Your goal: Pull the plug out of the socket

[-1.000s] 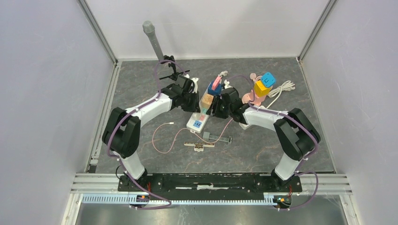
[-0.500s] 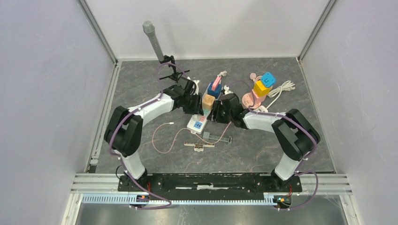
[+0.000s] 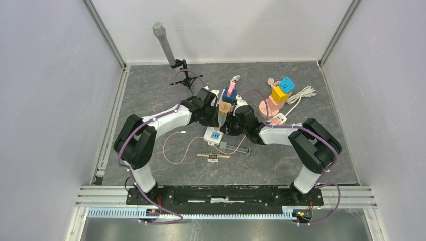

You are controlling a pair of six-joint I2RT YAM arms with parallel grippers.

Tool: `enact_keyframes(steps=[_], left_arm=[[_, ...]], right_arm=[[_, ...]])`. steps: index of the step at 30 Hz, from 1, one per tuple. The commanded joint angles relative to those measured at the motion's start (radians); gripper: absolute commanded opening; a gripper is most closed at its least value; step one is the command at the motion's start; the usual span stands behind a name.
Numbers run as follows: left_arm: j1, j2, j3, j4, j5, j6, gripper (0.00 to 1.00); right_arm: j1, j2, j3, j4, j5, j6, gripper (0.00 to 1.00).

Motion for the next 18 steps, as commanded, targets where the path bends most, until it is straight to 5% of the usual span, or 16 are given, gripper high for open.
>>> enact_keyframes(steps=[1,18], left_arm=[[-0.011,-0.038,-0.006,-0.053,-0.031,-0.005,0.02],[-0.012,-0.144,-0.050,-0.063,0.033,-0.026,0.02]], right_arm=[[0.007,0.019,-0.004,-0.048,0.040,-0.037,0.32],[0.042,0.082,-0.028,-0.068,0.050,-0.062,0.20]])
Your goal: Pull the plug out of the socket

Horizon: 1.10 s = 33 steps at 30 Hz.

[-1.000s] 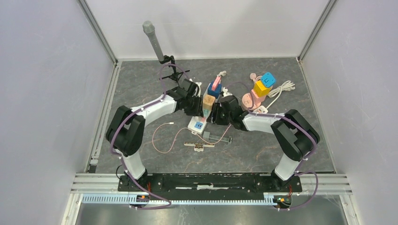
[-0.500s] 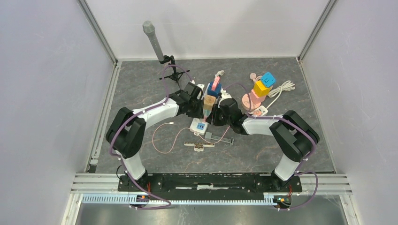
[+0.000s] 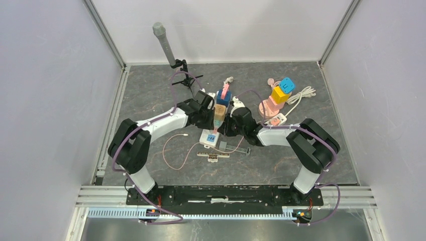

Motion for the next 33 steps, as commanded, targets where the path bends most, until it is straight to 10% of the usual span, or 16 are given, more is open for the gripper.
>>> enact_keyframes(steps=[1,17,33], left_arm=[[-0.009,-0.075,0.002,-0.013,0.074,-0.030,0.02],[0.015,-0.154,0.098,-0.167,-0.090,-0.059,0.02],[0.515,-0.217,-0.078,-0.101,0.009,-0.149,0.02]], right_arm=[[0.008,0.078,-0.024,-0.114,0.043,-0.056,0.19],[0.021,0.060,0.006,-0.136,0.087,-0.098,0.25],[0.022,-0.340,0.069,-0.087,-0.101,-0.175,0.66]])
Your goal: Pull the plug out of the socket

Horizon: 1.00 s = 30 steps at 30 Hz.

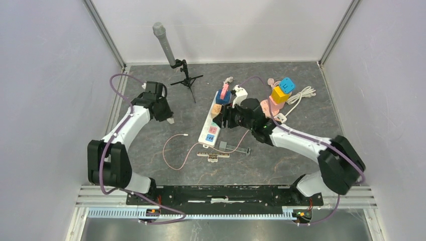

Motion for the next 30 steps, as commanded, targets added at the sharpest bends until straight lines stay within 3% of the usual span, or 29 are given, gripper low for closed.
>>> enact_keyframes(steps=[1,6,12,15,21,30], left_arm=[[0.079,0.068,-0.007,0.095,0.184,-0.025,0.02],[0.110,0.223,0.077,0.091,0.436,0.056,0.02],[0.123,0.319,0.115,0.055,0.471,0.107,0.15],[0.124,0.322,0.106,0.037,0.414,0.111,0.27],[0.131,0.343,0.111,-0.028,0.146,0.099,0.44],[0.134,0.296,0.137,-0.051,-0.022,0.069,0.79]], right_arm=[[0.005,-0.125,-0.016,0.057,-0.087,-0.004,0.66],[0.005,-0.239,-0.125,0.080,-0.111,0.036,0.68],[0.006,-0.288,-0.182,0.075,-0.133,0.051,0.69],[0.006,-0.296,-0.194,0.077,-0.128,0.064,0.69],[0.006,-0.299,-0.188,0.044,-0.125,0.069,0.69],[0.006,-0.302,-0.139,-0.084,-0.039,0.041,0.70]])
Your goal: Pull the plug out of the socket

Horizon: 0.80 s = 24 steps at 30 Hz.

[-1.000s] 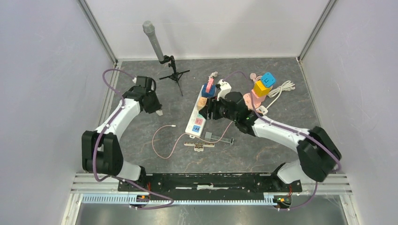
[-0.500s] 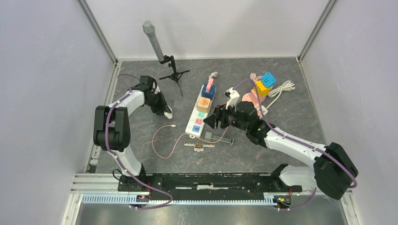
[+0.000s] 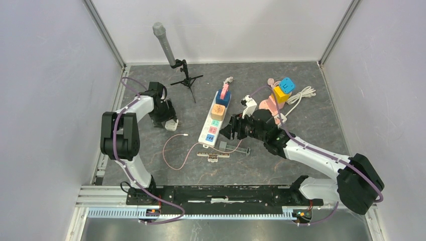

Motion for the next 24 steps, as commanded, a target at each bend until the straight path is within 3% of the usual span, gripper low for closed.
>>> enact_keyframes(steps=[1,3,7,13,17,24], left_arm=[[0.005,-0.075,0.060,-0.034,-0.130,-0.001,0.82],[0.003,-0.118,0.086,-0.048,-0.129,0.011,0.86],[-0.034,-0.221,0.111,-0.038,-0.001,0.043,0.89],[-0.256,-0.340,0.060,0.139,0.133,0.052,0.93],[-0.342,-0.341,0.042,0.321,0.201,0.034,0.97],[-0.445,-0.249,0.106,0.501,0.127,0.060,0.99]], right_arm=[[0.004,-0.031,0.052,-0.080,0.091,-0.022,0.70],[0.004,-0.033,0.056,-0.088,0.135,-0.018,0.71],[0.004,-0.015,0.084,-0.111,0.206,-0.018,0.72],[0.000,-0.013,0.112,-0.131,0.311,0.024,0.72],[-0.025,-0.016,0.130,-0.180,0.399,0.063,0.70],[-0.083,-0.031,0.123,-0.206,0.392,0.093,0.62]])
